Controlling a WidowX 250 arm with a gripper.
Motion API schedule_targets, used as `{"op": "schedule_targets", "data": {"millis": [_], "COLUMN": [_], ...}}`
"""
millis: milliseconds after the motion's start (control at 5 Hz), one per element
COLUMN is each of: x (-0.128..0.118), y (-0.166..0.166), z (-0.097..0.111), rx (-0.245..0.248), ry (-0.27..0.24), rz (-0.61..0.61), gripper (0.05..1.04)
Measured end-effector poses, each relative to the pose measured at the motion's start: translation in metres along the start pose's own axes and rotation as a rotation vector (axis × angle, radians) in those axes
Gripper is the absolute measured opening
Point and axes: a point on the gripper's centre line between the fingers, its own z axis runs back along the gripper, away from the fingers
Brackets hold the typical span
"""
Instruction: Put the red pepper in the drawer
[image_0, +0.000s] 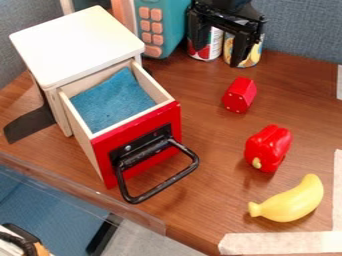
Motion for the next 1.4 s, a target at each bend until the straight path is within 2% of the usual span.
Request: {"op": "schedule_targets", "data": {"millis": [200,800,1400], "x": [-0.003,-0.006,-0.004], "y": [-0.001,-0.028,-0.074], "z": [-0.013,-0.021,-0.024], "rx": [-0.004,0.016,-0.007], "ry": [0.038,0.043,0.007], "rz": [-0.001,-0.064,-0.107], "gripper": [1.001,1.001,1.001]}}
